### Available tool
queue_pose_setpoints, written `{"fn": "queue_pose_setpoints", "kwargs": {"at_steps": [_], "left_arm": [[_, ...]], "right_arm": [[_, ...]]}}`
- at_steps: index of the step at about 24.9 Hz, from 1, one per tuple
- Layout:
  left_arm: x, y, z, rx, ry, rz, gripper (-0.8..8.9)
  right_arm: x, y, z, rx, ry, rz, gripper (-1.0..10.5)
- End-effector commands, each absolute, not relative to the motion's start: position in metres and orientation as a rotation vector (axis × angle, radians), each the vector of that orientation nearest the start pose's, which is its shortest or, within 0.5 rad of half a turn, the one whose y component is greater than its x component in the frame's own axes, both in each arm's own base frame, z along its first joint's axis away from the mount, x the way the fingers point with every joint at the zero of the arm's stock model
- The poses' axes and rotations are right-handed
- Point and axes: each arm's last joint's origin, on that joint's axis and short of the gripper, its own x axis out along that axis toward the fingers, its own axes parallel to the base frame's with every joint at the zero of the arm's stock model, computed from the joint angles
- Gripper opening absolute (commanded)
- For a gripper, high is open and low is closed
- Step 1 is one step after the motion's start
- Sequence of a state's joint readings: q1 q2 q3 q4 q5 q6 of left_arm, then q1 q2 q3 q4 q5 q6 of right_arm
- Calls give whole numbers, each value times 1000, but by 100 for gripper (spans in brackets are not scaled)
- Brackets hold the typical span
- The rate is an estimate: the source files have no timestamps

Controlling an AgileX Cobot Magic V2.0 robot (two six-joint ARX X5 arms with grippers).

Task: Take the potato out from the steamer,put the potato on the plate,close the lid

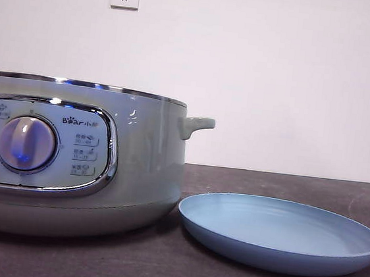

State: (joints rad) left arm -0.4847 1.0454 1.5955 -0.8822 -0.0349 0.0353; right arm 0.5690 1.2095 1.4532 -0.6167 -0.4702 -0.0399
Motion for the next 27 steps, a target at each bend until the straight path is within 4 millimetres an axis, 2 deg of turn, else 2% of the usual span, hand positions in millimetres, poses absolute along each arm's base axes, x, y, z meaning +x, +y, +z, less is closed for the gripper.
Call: {"fn": "queue_pose_setpoints", "kwargs": {"at_steps": [1,8,17,20,24,27], "left_arm": [[114,-56,497,124,178,-381,-8],[60,-21,507,137,54,-178,-8],[-2,14,503,104,-50,-58,-8],[-14,22,497,106,-40,-6,-8],[-15,24,493,126,3,16,-8],[-15,24,491,133,19,16,-8]], "right_arm": [[202,161,436,-101,370,1060,477],[233,220,424,-193,478,1106,474],[282,270,383,-244,602,1077,474],[290,295,363,-326,668,1035,474],[285,338,331,-473,696,983,474],[286,351,305,-542,761,953,474]]}}
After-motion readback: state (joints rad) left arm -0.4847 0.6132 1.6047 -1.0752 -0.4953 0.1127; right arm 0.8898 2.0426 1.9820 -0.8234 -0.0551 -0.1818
